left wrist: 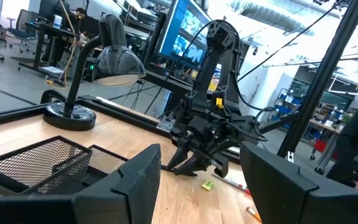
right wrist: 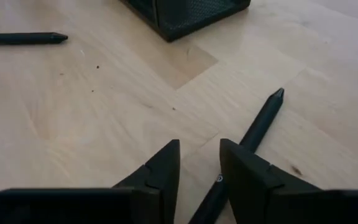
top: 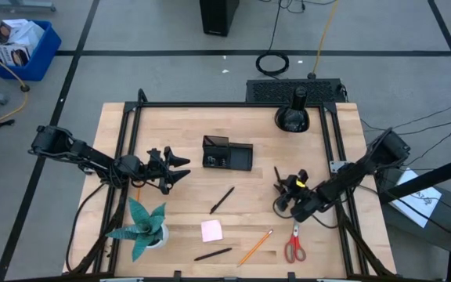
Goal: Pick and place office supplies into organizer
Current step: Put the black pen into the black desk organizer
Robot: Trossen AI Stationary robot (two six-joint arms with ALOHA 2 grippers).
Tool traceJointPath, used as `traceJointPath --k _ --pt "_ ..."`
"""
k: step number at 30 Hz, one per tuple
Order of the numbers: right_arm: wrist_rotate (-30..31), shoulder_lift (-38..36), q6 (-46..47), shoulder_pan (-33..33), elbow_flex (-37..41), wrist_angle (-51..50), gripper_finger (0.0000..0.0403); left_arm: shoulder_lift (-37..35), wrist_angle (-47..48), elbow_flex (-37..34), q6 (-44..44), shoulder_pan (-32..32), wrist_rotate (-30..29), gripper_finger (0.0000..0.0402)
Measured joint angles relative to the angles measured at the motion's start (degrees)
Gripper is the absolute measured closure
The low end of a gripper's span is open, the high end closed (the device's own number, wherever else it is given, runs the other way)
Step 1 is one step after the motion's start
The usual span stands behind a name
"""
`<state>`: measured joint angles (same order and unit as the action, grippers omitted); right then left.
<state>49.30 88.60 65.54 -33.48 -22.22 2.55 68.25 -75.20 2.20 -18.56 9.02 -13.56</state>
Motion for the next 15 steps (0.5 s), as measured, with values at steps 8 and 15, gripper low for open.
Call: traceJointPath --k 8,15 --pt "-1.14 4.45 1.42 0.46 0.09 -0.41 0.0333 0.00 -0.06 0.00 -0.43 0.00 -0.02 0.0179" --pt "-0.05 9.44 -6.75 -0.56 0.15 8.89 0.0393 0.00 -0.02 0.00 -0.77 0.01 -0.02 0.0179"
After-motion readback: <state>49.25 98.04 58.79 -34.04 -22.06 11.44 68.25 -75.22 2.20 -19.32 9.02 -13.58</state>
